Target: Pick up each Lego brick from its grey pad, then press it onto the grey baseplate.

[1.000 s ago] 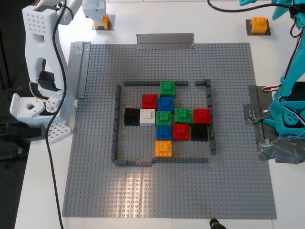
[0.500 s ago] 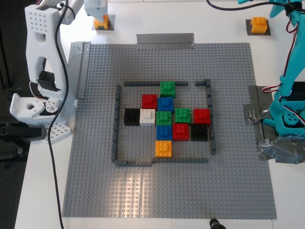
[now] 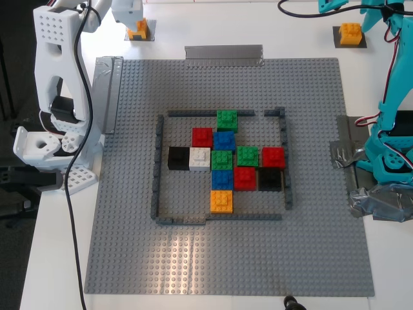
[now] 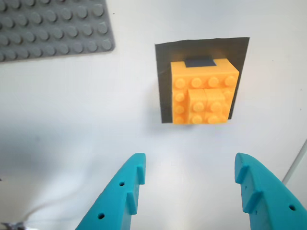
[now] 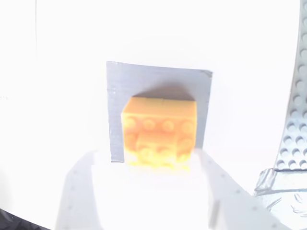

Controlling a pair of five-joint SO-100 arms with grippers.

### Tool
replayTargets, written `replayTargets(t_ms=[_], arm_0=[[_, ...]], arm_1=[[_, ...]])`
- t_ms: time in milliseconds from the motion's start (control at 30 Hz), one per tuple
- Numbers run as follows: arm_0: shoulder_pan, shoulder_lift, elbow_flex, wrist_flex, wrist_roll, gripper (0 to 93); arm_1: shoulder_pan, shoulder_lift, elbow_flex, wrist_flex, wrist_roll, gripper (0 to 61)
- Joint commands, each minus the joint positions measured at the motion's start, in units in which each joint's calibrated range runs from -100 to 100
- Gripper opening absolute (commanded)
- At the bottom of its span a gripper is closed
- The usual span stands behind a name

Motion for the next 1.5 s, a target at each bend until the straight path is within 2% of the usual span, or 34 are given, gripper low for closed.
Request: replayTargets(t_ms=[0,267,333,433,733,1033,1300,1467], arm_0=[[-0.2,0.2,-2.3,-2.4,0.4,21.2],[-1.0,0.3,-1.5,-2.7,0.5,21.2],[-1.0,0.3,-1.5,-2.7,0.5,21.2],[-1.0,0.4,-1.5,-2.7,0.5,21.2],[-0.5,4.2,-2.2,-3.4,1.3,21.2],[-0.5,4.4,-2.1,-6.9,1.4,20.5],[-0.5,4.5,-1.6,-7.0,1.4,20.4],[-0.5,4.5,-1.5,-7.0,1.3,20.4]], arm_1=[[-0.3,-1.2,-4.1,-1.1,0.7,23.2],[-0.1,-1.4,-4.7,-1.2,1.6,20.5],[0.0,-1.5,-4.7,-1.2,1.4,12.8],[0.0,-1.5,-4.5,-1.4,1.6,5.2],[0.5,-2.3,-3.8,-1.6,2.0,3.6],[1.0,-8.8,-3.0,-0.2,1.8,3.0],[2.8,-17.8,-2.0,3.3,0.1,2.9],[5.5,-24.4,1.5,7.1,-2.1,0.6]])
